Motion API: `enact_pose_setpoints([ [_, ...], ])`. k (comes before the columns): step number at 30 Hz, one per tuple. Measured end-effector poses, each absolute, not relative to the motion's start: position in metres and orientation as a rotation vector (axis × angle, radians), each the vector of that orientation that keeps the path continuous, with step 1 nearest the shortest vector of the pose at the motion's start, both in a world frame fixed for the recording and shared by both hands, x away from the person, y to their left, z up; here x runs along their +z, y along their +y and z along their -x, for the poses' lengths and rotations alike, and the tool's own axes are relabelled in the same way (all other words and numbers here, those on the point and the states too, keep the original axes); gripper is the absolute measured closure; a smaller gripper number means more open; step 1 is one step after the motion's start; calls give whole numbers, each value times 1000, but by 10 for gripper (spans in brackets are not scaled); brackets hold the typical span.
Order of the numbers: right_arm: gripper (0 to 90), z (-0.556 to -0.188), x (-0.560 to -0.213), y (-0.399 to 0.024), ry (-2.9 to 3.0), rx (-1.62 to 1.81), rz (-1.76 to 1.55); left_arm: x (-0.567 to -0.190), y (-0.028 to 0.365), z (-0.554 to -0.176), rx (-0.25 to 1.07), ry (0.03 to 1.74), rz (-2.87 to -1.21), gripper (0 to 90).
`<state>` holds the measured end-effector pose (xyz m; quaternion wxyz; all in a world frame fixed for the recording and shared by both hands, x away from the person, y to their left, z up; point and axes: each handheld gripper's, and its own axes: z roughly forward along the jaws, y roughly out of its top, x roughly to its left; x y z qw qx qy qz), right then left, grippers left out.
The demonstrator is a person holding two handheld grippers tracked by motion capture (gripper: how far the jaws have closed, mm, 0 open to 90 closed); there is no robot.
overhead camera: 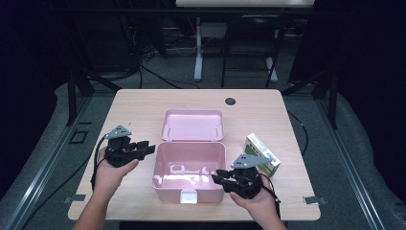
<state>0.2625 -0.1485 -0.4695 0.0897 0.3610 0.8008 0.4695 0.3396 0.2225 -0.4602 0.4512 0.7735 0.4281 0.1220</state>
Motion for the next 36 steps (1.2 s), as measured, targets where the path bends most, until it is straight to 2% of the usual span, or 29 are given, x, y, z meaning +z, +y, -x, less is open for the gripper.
enact_pose_setpoints([
  [8, 564, -267, -451, -163, 2346, 1395, -1085, -457, 230, -336, 312, 1067, -1884, 563],
  [18, 548, -283, -436, -176, 2295, 1337, -1086, -456, 232, -335, 337, 1057, -1954, 496],
  [22, 479, -288, -432, -179, 2295, 1306, -1083, -452, 233, -333, 330, 1030, -1953, 493],
  [25, 452, -292, -430, -182, 2292, 1290, -1059, -450, 234, -332, 300, 1015, -1956, 493],
  [30, 438, -298, -423, -184, 2309, 1229, -1062, -449, 233, -332, 332, 996, -1973, 484],
  [36, 382, -308, -418, -188, 2332, 1145, -1084, -448, 235, -331, 339, 1022, -1998, 487],
])
